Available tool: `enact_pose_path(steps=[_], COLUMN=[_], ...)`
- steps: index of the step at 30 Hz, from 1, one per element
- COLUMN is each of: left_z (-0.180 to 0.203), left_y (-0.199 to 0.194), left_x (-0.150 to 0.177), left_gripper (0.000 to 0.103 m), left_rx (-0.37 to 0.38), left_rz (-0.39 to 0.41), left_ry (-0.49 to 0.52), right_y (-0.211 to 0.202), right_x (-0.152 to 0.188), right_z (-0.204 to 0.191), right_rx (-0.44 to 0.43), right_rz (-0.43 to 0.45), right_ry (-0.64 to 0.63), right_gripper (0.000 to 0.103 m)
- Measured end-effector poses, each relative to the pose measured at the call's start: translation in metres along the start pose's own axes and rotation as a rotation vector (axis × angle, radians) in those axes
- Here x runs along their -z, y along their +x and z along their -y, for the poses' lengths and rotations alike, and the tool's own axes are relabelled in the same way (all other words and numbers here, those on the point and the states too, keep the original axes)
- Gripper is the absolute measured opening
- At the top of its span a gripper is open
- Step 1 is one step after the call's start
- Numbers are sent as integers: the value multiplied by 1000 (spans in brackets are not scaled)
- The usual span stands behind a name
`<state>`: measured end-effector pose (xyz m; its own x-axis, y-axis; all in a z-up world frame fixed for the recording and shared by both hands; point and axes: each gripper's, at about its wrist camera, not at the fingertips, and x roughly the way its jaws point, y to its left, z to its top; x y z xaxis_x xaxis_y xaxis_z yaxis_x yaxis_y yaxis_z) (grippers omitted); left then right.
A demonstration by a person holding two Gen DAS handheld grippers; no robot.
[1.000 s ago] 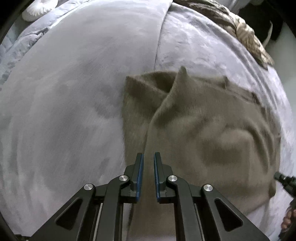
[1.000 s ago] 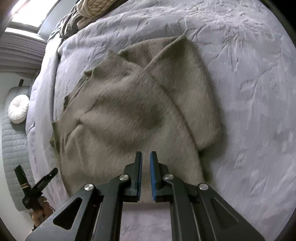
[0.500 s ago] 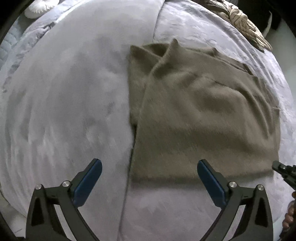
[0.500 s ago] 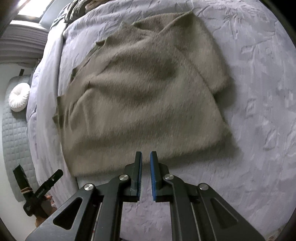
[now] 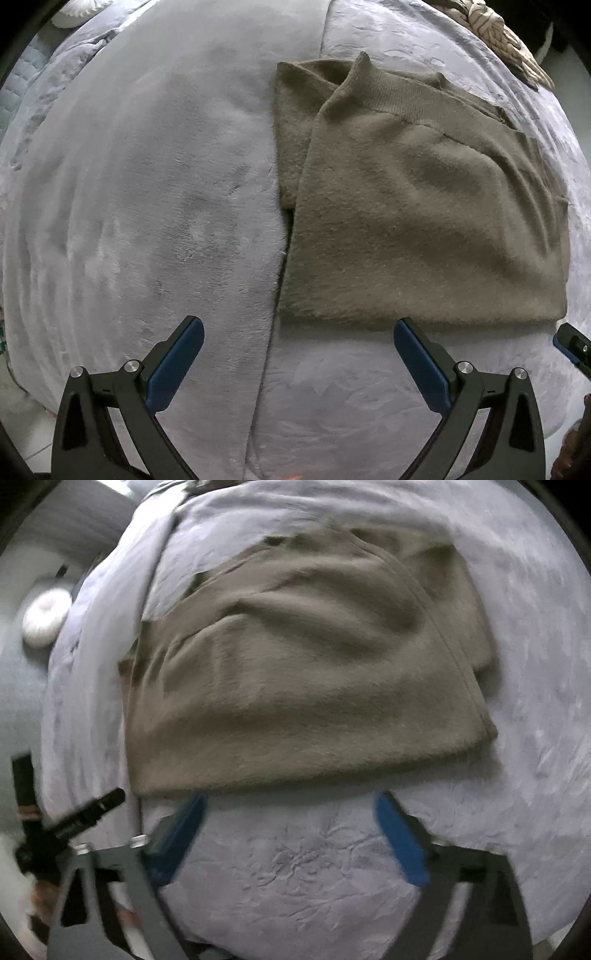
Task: Fold small clothes
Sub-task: 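Open both tools and move them to the edge of the folded sweater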
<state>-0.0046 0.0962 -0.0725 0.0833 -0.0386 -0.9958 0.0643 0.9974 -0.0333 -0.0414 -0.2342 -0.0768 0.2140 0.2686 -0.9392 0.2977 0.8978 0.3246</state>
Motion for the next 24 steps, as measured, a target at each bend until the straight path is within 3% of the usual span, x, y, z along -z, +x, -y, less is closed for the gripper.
enact_pose_path(steps=[7,24], left_z=[-9,-52], left_y=[-1,-9], left_x=[6,19], left_gripper=[103,103], left_rx=[7,65], left_rz=[1,12], left_ry=[16,12], right_y=[12,54], right_x=[5,21], right_z=[-32,-47], right_rx=[-60,-181], right_rz=[-80,-242], right_ry=[-77,102], right_gripper=[103,103])
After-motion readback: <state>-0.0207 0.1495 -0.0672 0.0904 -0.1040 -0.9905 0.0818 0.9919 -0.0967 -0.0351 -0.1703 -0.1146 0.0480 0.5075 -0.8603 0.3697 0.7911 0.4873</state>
